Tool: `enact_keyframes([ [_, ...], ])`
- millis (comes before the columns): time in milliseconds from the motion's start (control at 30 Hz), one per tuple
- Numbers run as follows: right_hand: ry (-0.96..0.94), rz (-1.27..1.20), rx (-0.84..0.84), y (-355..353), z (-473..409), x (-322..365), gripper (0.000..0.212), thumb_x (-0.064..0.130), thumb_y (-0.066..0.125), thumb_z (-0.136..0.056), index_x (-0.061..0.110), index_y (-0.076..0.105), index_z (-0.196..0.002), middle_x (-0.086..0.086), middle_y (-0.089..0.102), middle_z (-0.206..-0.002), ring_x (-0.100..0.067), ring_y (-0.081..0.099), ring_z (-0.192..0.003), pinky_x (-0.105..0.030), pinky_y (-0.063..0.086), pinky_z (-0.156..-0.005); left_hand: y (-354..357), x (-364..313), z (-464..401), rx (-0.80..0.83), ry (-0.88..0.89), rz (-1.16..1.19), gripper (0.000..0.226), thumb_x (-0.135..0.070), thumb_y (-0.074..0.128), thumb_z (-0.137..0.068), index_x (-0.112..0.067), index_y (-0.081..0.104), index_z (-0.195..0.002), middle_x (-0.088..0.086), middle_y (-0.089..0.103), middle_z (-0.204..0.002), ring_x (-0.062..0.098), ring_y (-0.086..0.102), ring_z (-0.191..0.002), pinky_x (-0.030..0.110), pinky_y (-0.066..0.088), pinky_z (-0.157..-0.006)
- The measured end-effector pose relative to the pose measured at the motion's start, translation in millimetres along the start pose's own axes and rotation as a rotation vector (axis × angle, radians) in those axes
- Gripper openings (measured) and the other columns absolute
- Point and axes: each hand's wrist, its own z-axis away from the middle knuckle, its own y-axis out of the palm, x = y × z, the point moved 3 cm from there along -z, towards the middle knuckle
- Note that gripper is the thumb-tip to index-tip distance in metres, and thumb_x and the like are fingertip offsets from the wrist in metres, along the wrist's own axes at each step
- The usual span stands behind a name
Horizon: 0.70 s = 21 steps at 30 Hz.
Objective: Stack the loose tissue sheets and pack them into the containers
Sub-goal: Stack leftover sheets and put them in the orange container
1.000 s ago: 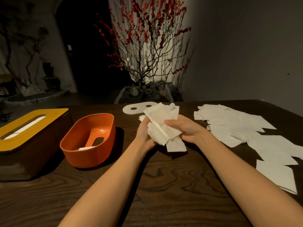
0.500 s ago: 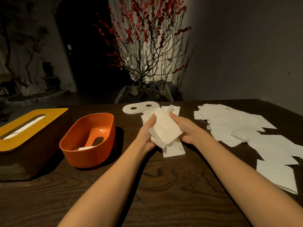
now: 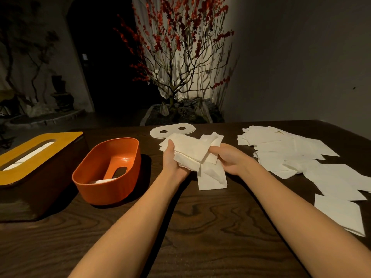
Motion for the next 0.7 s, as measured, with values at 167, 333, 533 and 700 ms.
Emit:
enact_keyframes([
  [167, 0.01, 0.093, -0.042, 1.6, 3.6, 0.2, 0.03, 0.006, 0.051, -0.097, 0.008, 0.046, -0.126, -0.008, 0.061, -0.103, -0.02, 0.061, -0.093, -0.034, 0.051, -0.084, -1.7, -3.0, -3.3, -0.055, 0.08, 0.058, 0.046, -0.051, 0.038, -0.099, -0.01, 0.055, -0.113, 0.017, 0.061, -0.127, 0.037, 0.055, -0.12, 0.053, 0.037, -0.108],
  [333, -0.071, 0.088, -0.13, -12.0, 4.2, 3.6, 0.02, 0.013, 0.053, -0.097, 0.013, 0.049, -0.117, -0.007, 0.06, -0.094, -0.017, 0.059, -0.086, -0.032, 0.05, -0.076, -3.8, -13.0, -0.3, -0.061, 0.093, 0.111, 0.046, -0.051, 0.039, -0.097, -0.016, 0.048, -0.125, 0.016, 0.063, -0.125, 0.036, 0.059, -0.116, 0.052, 0.04, -0.105],
  [533, -0.241, 0.032, 0.136, -9.2, 18.7, 17.4, 0.016, 0.017, 0.054, -0.096, 0.017, 0.058, -0.112, -0.003, 0.064, -0.089, -0.012, 0.059, -0.081, -0.025, 0.05, -0.069, -3.1, -12.1, 4.8, -0.068, -0.048, -0.085, 0.045, -0.04, 0.056, -0.092, -0.002, 0.048, -0.117, 0.021, 0.061, -0.106, 0.031, 0.062, -0.094, 0.045, 0.042, -0.105],
  [700, -0.244, 0.227, 0.403, 9.7, 22.8, 15.4, 0.019, 0.012, 0.054, -0.093, 0.016, 0.059, -0.111, 0.002, 0.071, -0.093, -0.01, 0.068, -0.083, -0.023, 0.054, -0.065, 1.3, 0.8, 3.1, 0.022, -0.156, -0.289, 0.042, -0.045, 0.045, -0.097, -0.008, 0.06, -0.108, 0.017, 0.066, -0.097, 0.03, 0.063, -0.088, 0.045, 0.049, -0.093],
])
